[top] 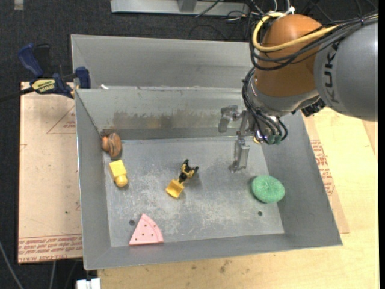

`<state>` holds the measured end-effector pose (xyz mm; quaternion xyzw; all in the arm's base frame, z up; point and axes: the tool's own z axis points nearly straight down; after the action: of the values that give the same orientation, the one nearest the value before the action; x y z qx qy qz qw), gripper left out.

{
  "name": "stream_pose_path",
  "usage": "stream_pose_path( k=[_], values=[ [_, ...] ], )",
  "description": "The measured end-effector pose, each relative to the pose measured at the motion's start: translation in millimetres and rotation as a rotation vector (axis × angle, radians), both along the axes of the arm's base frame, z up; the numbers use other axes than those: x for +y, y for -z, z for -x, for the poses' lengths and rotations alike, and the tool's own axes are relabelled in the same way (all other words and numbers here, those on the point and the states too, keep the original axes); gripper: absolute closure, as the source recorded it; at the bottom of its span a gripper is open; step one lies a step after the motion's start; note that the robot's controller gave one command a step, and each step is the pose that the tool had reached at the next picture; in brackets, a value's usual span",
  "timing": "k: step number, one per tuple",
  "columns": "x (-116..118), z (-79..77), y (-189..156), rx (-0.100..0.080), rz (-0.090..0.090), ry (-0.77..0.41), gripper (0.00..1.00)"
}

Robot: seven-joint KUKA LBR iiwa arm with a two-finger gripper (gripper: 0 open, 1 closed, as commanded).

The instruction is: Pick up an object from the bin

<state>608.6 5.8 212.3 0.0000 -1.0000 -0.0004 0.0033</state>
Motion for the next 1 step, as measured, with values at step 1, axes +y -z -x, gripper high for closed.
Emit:
stream_pose_path(
  k=[1],
  values=[
    [0.0, -1.5, -4.8, -0.008, 0.000, 0.000, 0.00]
  ],
)
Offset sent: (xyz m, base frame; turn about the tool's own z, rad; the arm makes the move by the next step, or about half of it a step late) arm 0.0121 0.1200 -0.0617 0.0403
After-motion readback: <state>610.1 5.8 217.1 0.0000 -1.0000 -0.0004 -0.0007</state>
